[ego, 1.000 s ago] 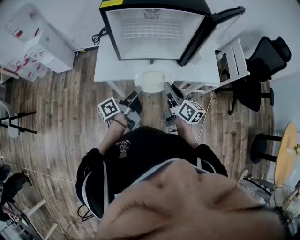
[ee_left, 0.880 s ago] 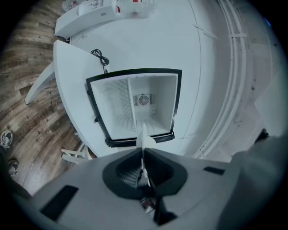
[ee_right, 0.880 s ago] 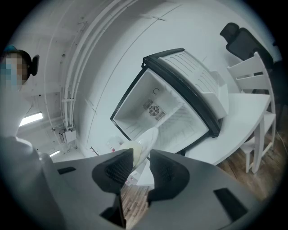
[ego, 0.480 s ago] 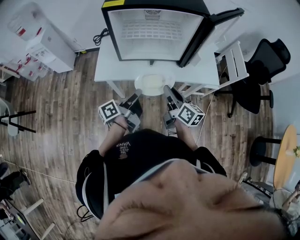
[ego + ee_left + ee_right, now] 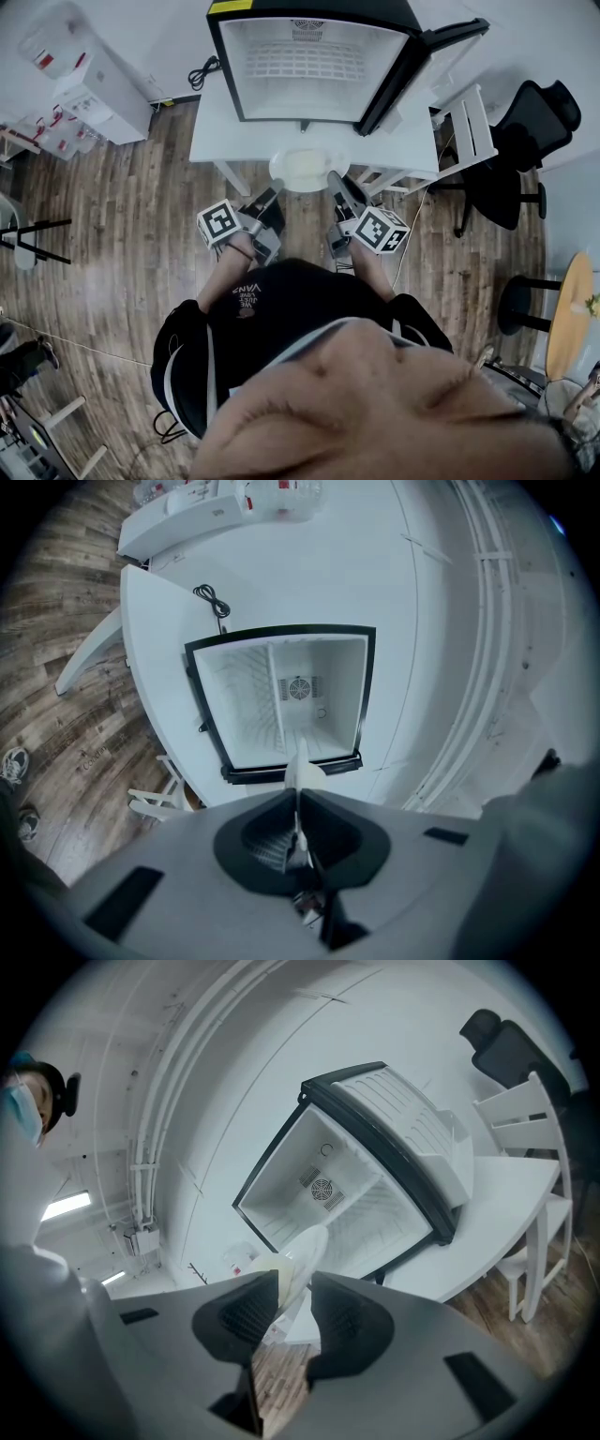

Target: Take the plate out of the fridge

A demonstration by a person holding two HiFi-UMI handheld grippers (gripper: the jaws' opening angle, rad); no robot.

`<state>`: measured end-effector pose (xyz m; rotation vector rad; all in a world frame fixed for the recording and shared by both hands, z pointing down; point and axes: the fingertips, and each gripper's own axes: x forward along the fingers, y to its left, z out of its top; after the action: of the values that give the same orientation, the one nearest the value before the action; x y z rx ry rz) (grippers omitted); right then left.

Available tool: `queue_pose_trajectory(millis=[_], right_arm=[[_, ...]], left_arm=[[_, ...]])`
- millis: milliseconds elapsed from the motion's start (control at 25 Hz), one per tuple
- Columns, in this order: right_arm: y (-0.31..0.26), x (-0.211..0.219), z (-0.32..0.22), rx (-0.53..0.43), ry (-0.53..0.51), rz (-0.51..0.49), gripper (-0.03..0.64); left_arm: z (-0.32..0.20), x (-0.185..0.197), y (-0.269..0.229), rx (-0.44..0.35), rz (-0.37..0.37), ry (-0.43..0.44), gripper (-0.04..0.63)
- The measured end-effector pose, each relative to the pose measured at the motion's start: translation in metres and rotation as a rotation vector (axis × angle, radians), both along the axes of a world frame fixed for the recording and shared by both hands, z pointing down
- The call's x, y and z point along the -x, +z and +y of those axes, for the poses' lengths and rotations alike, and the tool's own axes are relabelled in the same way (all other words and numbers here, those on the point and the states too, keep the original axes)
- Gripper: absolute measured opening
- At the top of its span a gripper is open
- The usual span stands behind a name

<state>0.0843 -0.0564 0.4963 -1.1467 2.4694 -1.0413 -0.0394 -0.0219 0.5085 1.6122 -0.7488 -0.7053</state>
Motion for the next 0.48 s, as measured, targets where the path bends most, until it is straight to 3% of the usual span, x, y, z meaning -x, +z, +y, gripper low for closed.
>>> queue_pose_trajectory(millis=[480], right_arm=[[-0.0018, 0.0037, -0.0041, -0.008, 0.002, 0.008, 0.117]], left_arm=[[-0.0045, 0.0037, 0.0001, 0.000, 0.005, 0.005, 0.030]])
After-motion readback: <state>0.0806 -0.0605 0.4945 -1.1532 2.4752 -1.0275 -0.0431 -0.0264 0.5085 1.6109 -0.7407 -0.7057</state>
